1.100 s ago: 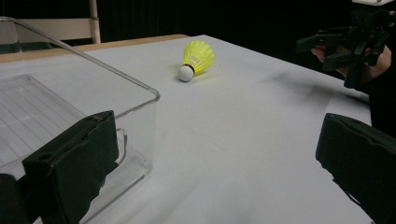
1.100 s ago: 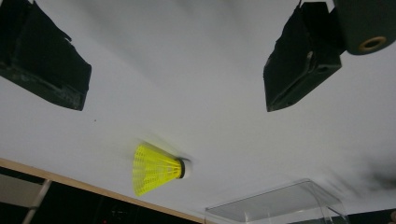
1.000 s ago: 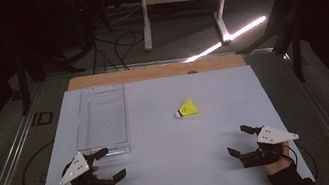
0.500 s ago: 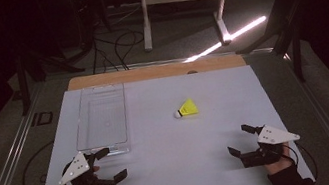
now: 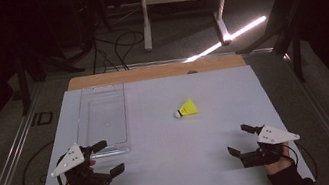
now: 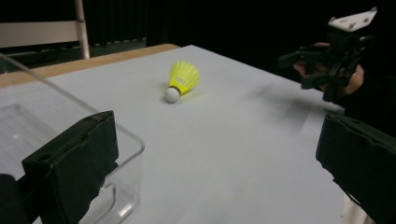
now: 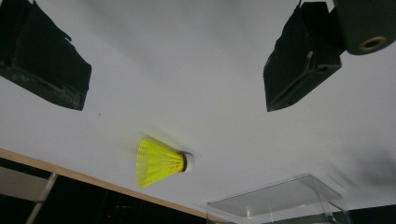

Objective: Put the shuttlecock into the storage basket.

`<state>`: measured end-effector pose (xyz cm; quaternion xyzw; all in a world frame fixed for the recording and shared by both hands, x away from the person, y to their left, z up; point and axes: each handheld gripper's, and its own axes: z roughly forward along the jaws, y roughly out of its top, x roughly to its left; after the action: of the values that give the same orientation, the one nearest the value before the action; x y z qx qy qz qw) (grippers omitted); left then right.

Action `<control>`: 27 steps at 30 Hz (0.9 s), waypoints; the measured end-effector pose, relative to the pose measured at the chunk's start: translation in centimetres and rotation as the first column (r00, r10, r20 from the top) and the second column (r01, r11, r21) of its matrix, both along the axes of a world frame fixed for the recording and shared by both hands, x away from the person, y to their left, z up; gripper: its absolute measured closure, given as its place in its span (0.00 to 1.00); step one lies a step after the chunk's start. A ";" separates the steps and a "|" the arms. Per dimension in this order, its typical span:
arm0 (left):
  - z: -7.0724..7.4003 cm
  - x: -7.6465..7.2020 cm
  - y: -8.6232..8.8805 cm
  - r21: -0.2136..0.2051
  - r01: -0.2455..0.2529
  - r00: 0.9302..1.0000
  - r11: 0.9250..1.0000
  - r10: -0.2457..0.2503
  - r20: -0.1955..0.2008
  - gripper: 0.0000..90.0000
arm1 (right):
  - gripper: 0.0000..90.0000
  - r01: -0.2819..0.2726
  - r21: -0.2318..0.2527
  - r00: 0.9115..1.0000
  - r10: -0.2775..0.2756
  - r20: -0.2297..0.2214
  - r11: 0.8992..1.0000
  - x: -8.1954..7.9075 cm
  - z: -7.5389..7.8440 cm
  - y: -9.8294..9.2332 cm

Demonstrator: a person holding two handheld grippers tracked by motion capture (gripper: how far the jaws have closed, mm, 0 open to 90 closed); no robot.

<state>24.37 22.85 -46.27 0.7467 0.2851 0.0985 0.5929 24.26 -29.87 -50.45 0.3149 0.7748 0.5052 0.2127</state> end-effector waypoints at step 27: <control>5.1 3.9 -2.3 0.051 0.106 0.994 0.993 -0.107 0.021 0.00 | 0.09 -0.008 0.002 1.000 0.008 -0.009 1.000 0.1 0.0 0.1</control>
<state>28.25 20.53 -41.14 0.7743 0.2352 0.0826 0.5817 24.33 -29.81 -50.48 0.3145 0.7765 0.5054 0.2068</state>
